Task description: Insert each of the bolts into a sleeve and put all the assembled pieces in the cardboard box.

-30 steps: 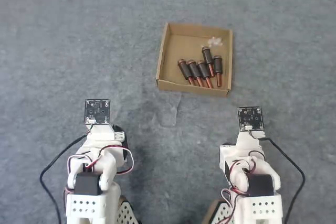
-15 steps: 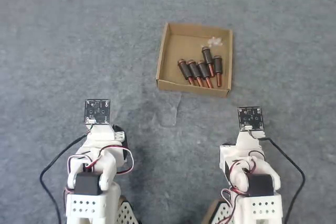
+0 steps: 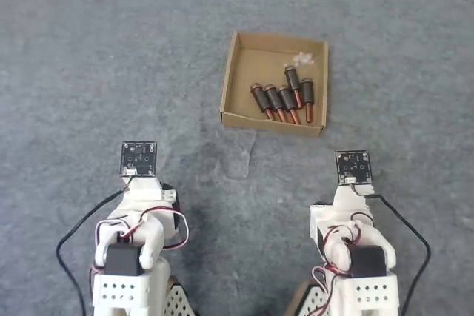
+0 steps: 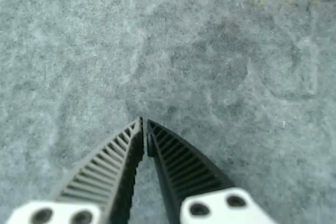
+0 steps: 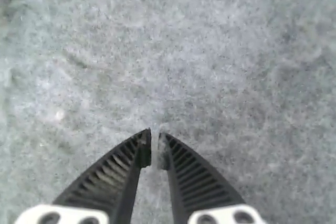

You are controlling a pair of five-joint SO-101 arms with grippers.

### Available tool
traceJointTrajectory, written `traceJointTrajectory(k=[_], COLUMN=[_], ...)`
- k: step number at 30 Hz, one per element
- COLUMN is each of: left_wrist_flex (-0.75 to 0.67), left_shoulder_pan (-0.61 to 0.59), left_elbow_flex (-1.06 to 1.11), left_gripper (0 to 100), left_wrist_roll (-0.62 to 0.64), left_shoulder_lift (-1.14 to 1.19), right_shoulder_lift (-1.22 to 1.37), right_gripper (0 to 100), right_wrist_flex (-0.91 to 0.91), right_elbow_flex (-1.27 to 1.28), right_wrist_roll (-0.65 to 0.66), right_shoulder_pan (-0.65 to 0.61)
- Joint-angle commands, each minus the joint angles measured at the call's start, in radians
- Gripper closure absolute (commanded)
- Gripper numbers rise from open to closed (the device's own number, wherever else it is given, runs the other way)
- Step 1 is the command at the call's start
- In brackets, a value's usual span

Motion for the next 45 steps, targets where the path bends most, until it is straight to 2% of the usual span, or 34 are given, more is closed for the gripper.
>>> traceJointTrajectory(k=[1,45], left_wrist_flex=[0.003,0.031], left_shoulder_pan=[-0.008,-0.005], left_elbow_flex=[-0.025,-0.019], left_gripper=[99,99], left_wrist_roll=[-0.006,-0.003], left_shoulder_lift=[-0.021,-0.021], right_shoulder_lift=[0.001,0.001], right_gripper=[99.2,99.2], right_wrist_flex=[0.002,0.002], right_elbow_flex=[0.014,0.014], right_wrist_roll=[-0.008,-0.008], right_shoulder_pan=[-0.004,-0.004])
